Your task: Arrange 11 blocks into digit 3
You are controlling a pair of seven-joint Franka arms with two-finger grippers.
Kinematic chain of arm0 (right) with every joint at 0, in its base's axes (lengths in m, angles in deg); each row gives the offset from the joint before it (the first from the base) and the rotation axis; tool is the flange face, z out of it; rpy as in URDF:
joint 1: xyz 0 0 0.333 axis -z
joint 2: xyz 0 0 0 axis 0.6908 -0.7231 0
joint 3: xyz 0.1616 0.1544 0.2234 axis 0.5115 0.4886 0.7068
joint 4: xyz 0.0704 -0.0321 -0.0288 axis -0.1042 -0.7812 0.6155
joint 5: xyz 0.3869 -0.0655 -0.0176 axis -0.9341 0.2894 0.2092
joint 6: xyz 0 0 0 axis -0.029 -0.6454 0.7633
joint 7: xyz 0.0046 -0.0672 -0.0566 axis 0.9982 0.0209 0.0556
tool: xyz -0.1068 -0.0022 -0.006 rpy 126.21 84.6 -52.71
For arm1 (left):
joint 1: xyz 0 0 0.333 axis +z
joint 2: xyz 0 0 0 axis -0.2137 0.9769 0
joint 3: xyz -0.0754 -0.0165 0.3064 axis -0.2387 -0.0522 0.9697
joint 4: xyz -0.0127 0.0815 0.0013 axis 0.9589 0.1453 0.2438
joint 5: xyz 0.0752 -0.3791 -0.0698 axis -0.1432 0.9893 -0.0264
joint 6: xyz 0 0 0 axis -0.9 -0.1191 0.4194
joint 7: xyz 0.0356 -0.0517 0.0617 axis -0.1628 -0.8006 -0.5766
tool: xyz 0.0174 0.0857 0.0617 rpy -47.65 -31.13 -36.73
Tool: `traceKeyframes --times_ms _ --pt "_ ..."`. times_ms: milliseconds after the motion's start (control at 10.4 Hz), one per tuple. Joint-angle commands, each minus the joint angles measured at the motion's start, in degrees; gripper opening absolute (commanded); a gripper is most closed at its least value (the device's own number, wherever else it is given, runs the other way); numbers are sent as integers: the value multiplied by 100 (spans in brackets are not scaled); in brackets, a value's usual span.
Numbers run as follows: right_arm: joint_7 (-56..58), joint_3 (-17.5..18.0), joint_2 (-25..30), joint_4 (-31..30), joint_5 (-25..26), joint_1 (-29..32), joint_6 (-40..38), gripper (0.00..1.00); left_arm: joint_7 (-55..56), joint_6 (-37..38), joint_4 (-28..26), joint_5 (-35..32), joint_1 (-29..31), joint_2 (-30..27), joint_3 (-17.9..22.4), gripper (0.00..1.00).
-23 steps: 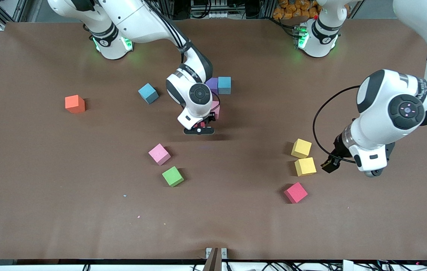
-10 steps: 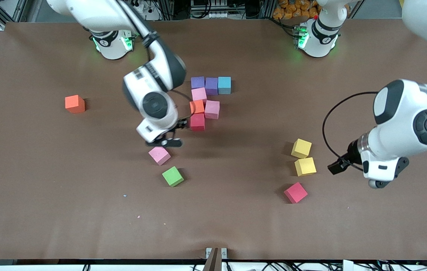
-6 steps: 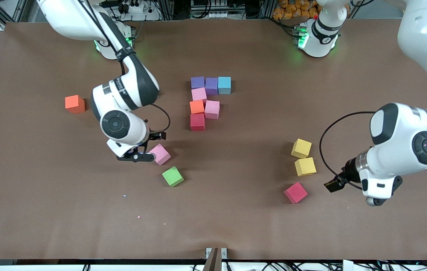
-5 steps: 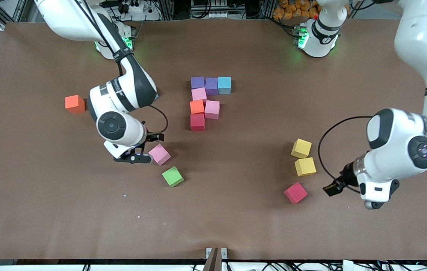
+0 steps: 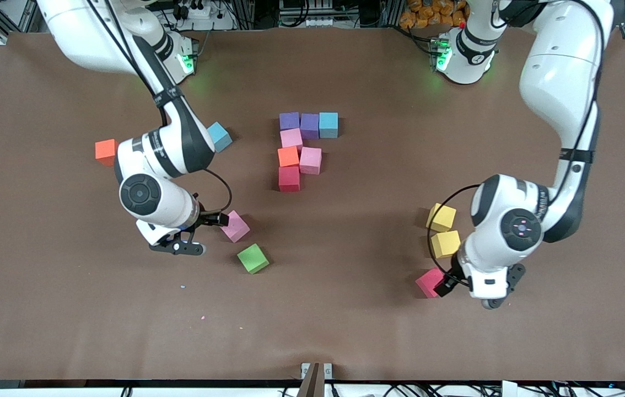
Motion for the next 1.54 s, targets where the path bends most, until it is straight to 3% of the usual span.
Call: traceKeyframes --times_ms 0,674,1155,1252,1348,1444 --pt "-49 70 -97 14 -44 209 354 100 114 -183 183 114 -85 201 84 100" --pt "-241 -17 -414 23 -18 244 1042 100 -297 -518 130 -8 -139 553 111 100" --pt "-1888 -18 -582 -3 -88 -27 1131 100 -597 -527 104 -44 -95 773 181 100" --pt "-2651 -9 -608 -30 -89 -72 1043 100 -658 -527 95 -44 -95 808 181 80" --pt "-3059 -9 -643 -117 -89 -98 982 100 -598 -518 95 -26 -112 800 181 24" --pt "-3507 0 -626 -196 -106 -98 920 100 -406 -475 17 9 -104 713 181 1"
